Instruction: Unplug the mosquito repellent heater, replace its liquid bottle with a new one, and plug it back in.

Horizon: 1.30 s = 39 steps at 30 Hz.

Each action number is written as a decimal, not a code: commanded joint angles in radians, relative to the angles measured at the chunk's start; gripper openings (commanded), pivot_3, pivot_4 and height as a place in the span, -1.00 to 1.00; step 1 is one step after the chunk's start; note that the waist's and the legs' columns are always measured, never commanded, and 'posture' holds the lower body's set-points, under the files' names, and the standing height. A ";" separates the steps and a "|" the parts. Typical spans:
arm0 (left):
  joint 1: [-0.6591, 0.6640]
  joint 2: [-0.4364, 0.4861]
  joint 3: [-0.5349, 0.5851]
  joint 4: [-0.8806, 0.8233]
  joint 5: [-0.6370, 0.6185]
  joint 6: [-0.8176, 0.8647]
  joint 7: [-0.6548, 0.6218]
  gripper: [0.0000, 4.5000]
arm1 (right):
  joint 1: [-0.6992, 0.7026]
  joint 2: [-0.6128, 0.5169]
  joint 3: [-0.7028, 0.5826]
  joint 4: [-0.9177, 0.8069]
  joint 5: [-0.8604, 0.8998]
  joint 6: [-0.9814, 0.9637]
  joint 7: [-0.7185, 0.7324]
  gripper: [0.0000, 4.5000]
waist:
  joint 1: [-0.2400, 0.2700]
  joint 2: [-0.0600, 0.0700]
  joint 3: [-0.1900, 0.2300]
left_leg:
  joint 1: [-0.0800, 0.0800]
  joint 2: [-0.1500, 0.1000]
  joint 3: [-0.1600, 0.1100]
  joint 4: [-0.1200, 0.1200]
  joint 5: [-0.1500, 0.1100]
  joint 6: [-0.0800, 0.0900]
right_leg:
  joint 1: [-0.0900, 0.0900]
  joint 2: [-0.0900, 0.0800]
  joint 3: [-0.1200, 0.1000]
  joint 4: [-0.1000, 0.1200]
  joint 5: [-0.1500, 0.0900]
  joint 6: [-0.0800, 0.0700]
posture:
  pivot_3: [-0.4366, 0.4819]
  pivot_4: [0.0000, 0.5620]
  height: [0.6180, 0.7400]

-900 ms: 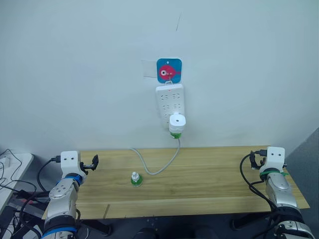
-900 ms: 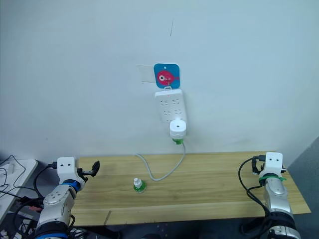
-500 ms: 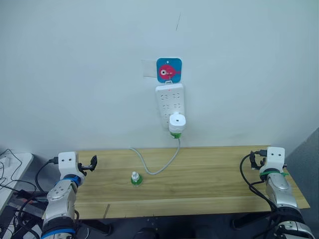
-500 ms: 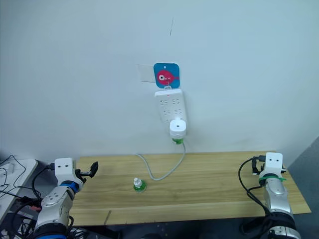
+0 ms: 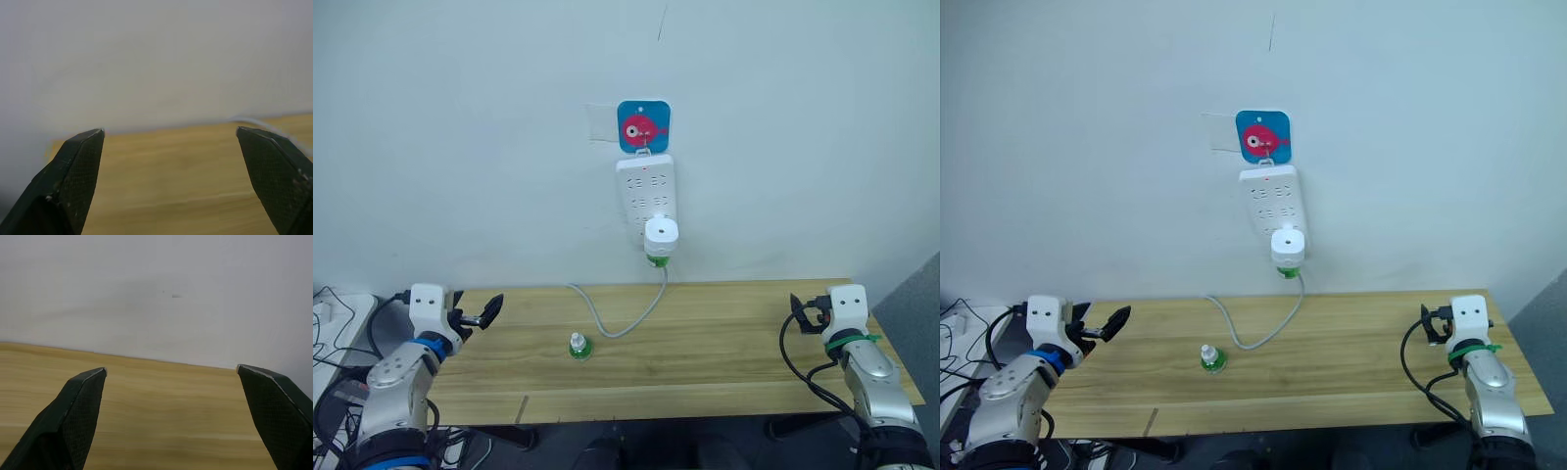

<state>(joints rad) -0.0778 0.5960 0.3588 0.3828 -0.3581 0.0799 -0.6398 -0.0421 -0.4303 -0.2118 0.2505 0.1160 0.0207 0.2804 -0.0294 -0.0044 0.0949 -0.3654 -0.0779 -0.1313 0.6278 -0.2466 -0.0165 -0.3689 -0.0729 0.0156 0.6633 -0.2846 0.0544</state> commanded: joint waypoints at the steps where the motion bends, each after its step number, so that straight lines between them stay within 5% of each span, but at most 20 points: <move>1: -0.011 0.069 -0.020 -0.122 -0.050 0.051 -0.142 1.00 | 0.055 0.002 0.025 -0.231 0.061 0.071 0.068 0.98 | 0.000 -0.001 0.010 | 0.000 0.001 0.000 0.000 0.000 0.000 | 0.000 0.001 0.000 0.000 0.000 0.000 | -0.14 -0.56 1.00; 8: -0.133 0.136 -0.118 -0.265 -0.098 0.162 -0.315 1.00 | 0.156 -0.016 0.115 -0.610 0.178 0.199 0.208 0.98 | -0.001 -0.001 0.041 | -0.004 0.002 0.000 0.000 0.000 0.000 | -0.003 0.002 0.000 0.000 0.000 -0.002 | -0.21 -0.47 1.00; 11: -0.211 0.116 -0.159 -0.294 -0.115 0.203 -0.343 0.78 | 0.131 -0.008 0.127 -0.714 0.208 0.281 0.188 1.00 | -0.003 -0.003 0.046 | -0.008 0.002 0.000 0.000 0.000 0.000 | -0.005 0.002 -0.001 -0.001 0.001 -0.001 | -0.23 -0.48 1.00; 14: -0.285 0.089 -0.208 -0.300 -0.095 0.215 -0.342 0.35 | 0.094 0.009 0.146 -0.809 0.233 0.363 0.157 1.00 | -0.005 -0.004 0.047 | -0.015 0.002 0.000 0.000 0.000 -0.001 | -0.012 0.002 -0.001 0.000 0.001 -0.002 | -0.28 -0.47 1.00; 28: -0.597 -0.084 -0.323 -0.023 -0.001 0.094 -0.358 0.35 | -0.035 0.062 0.241 -0.981 0.315 0.552 0.096 1.00 | -0.029 -0.016 0.082 | -0.020 0.002 0.001 0.001 0.000 -0.001 | -0.017 0.002 -0.001 0.000 0.002 -0.002 | -0.43 -0.26 1.00; 39: -0.715 -0.174 -0.339 0.156 0.045 0.000 -0.403 0.35 | -0.040 0.074 0.280 -1.000 0.291 0.552 0.067 1.00 | -0.030 -0.018 0.105 | -0.025 0.001 -0.002 0.004 0.001 -0.001 | -0.019 0.002 -0.005 0.001 0.005 -0.002 | -0.53 -0.18 1.00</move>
<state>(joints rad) -0.7579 0.4352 0.0255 0.5255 -0.3252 0.1014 -1.0464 -0.0732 -0.3605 0.0659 -0.6924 0.4098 0.5795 0.3581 -0.0596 -0.0224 0.1999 -0.3905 -0.0765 -0.1329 0.6320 -0.2454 -0.0179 -0.3880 -0.0708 0.0109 0.6638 -0.2789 0.0534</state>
